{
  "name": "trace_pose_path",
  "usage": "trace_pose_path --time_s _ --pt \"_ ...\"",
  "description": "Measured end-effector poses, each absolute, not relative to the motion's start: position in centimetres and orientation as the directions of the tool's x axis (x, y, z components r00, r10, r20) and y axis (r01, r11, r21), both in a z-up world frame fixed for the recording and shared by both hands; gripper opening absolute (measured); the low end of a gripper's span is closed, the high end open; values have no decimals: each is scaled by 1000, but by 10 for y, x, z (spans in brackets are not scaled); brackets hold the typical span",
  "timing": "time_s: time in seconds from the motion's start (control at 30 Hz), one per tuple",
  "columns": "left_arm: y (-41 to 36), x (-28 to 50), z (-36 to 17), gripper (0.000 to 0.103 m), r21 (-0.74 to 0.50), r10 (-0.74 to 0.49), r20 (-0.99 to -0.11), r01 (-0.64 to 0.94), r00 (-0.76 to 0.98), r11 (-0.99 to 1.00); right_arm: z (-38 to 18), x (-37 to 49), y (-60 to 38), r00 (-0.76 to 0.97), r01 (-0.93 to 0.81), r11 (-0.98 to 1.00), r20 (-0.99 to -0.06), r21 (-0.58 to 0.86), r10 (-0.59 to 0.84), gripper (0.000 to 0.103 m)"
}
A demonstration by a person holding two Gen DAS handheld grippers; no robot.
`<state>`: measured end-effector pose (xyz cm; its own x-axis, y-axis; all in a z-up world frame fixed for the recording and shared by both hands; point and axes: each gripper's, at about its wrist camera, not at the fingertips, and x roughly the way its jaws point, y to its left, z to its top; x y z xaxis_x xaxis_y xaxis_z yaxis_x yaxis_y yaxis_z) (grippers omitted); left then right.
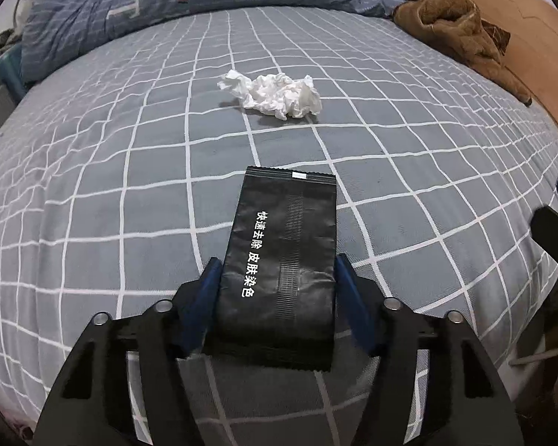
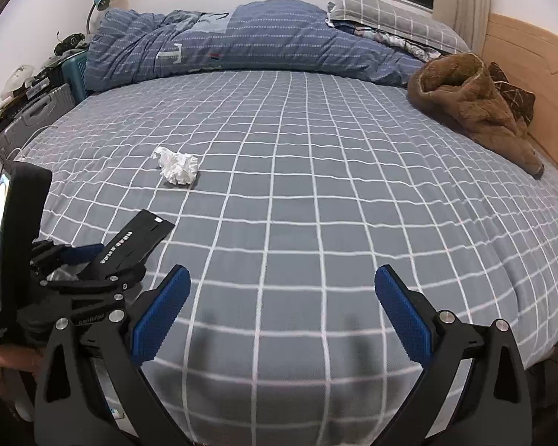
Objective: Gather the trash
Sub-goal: 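Grasp the black sachet with the left tool while the right tool grasps the white tissue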
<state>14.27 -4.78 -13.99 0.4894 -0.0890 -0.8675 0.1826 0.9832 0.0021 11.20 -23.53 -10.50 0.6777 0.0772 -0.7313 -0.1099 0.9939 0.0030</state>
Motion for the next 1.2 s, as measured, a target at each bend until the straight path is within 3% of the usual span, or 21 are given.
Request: trace_pose_path --time_s 0.07,0.13,0.8,1.0,1.1,1.2 --pt "-45 146 -138 47 0 -89 -867 178 490 984 -106 121 -229 673 -115 993 -735 6 82 95" --pt "-36 149 -133 44 -26 -106 -865 167 491 986 -106 128 -222 673 -120 993 -734 9 88 95" --pt "77 167 -96 44 7 48 -793 -70 607 998 -130 237 -128 639 -201 977 -748 66 181 94" --pt "84 173 -97 44 3 51 -798 -80 601 997 -139 259 -112 621 -223 973 -761 58 188 80" --pt "85 177 -98 44 0 48 -797 -80 602 997 -145 266 -106 601 -243 969 -777 50 191 70" --pt "86 180 -98 44 3 52 -797 -83 601 997 -150 268 -104 581 -260 964 -788 57 203 53"
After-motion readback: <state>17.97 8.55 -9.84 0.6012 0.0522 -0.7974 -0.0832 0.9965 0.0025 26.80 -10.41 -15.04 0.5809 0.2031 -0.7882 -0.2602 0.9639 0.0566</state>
